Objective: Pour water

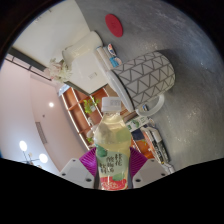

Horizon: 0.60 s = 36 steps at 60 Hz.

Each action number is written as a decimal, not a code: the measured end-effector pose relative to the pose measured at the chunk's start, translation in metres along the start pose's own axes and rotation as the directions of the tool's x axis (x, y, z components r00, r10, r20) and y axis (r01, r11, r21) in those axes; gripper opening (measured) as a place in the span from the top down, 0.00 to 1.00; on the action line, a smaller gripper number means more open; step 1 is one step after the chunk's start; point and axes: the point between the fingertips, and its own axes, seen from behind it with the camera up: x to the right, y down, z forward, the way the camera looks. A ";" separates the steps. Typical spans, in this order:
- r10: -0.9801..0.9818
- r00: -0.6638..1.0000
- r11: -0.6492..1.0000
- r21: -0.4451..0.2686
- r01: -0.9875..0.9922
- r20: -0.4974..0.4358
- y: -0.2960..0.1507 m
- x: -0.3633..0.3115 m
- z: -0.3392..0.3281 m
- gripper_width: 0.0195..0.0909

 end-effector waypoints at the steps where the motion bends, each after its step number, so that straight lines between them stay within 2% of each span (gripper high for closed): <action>1: -0.009 1.000 1.000 -0.002 0.008 -0.005 0.002 0.001 -0.004 0.74; 7: -0.123 0.991 0.992 -0.033 0.121 -0.043 0.010 0.007 -0.002 0.71; 14: -0.523 0.850 0.849 -0.122 0.514 -0.062 0.028 0.002 0.003 0.72; 17: -0.681 0.732 0.729 -0.127 0.673 -0.034 0.036 -0.011 0.000 0.72; 22: -0.863 0.504 0.500 -0.086 0.862 0.027 0.035 -0.045 0.000 0.72; 26: -0.953 0.303 0.301 -0.059 0.952 0.023 0.035 -0.067 0.000 0.70; 29: -0.990 0.139 0.138 -0.038 0.990 0.005 0.025 -0.079 0.000 0.69; 36: -0.968 -0.222 -0.219 -0.036 0.975 -0.118 -0.018 -0.108 0.003 0.70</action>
